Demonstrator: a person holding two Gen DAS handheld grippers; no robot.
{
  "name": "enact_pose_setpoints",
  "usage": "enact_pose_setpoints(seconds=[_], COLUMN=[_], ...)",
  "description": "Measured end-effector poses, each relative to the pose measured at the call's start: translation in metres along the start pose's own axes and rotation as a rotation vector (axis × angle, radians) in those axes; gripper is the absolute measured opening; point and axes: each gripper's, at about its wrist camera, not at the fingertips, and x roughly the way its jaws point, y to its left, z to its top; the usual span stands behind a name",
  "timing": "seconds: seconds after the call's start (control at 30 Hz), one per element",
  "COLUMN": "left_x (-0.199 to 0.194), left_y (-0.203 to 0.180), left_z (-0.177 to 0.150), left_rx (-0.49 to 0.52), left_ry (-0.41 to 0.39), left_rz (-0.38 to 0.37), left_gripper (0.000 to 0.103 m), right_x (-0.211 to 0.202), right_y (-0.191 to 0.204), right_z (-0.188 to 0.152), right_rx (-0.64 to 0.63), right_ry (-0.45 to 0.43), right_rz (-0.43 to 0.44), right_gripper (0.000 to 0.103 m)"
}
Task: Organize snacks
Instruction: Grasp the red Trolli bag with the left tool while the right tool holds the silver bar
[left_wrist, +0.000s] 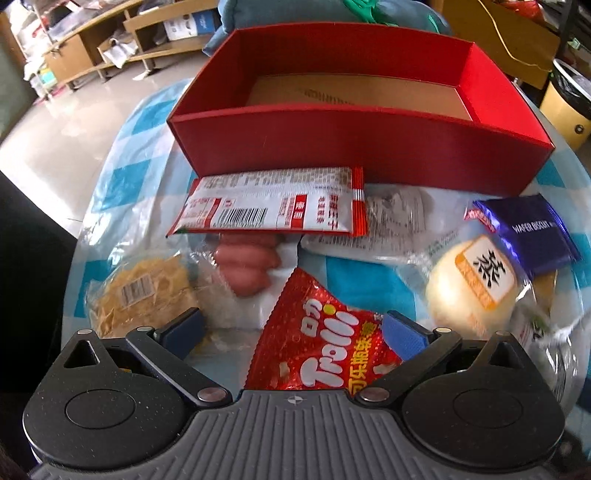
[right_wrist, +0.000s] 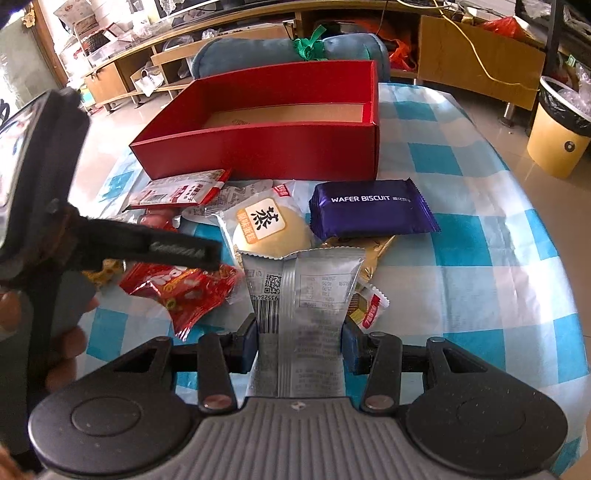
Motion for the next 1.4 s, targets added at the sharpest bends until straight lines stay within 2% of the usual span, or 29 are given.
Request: enact_pose_setpoints(seconds=[0.17,0.33,0.47,0.53,0.6,0.67,0.73,0.9,1.03,1.23,1.27,1.33,1.4], left_x=[0.004,0.003,-0.001,-0.002,-0.001,0.002,0.005,0.001,0.003,0.004,0.002,-0.002,-0.011], left_y=[0.001,-0.001,0.003,0.016,0.03,0.038,0.037,0.024,0.033,0.039,0.039,0.04,0.042], left_z=[0.011,-0.005,-0.031,-0.04,-0.044,-0.043,-0.042,-0.042,-0.039,-0.044,-0.045,-0.046,-0.05], left_rx=[-0.047,0.069,0.183,0.204,0.152,0.09,0.069,0.144,0.143,0.183,0.182,0.175,0.18], left_ry=[0.016,0.01,0.055,0.094,0.11,0.129,0.125,0.093,0.125,0.127,0.127,0.128,0.117], left_rz=[-0.018,-0.04,-0.069,-0.082,-0.074,-0.094,-0.114,-0.114,-0.164,-0.176,-0.178,-0.179,-0.183], left_gripper=[0.103,0.103,0.103,0.103,0.102,0.101,0.102,0.101,0.1,0.103,0.102,0.093,0.071], right_x=[-0.001,-0.001,-0.002,-0.002,-0.002,-0.001,0.001,0.005,0.007,0.007,0.006,0.005,0.003], right_y=[-0.002,-0.001,0.0,0.0,0.002,0.006,0.008,0.007,0.008,0.014,0.015,0.017,0.016], right_z=[0.0,0.0,-0.002,-0.003,-0.004,-0.004,-0.005,-0.007,-0.008,-0.006,-0.006,-0.006,-0.006], right_rx=[0.011,0.013,0.007,0.005,-0.002,-0.016,-0.023,-0.014,-0.014,-0.032,-0.034,-0.039,-0.035], right_ry=[0.0,0.002,0.006,0.011,0.016,0.02,0.027,0.05,0.062,0.067,0.067,0.064,0.062], right_rz=[0.01,0.016,0.026,0.035,0.045,0.049,0.046,0.044,0.047,0.055,0.056,0.055,0.049], right_gripper=[0.04,0.041,0.041,0.041,0.041,0.041,0.041,0.041,0.041,0.041,0.041,0.041,0.041])
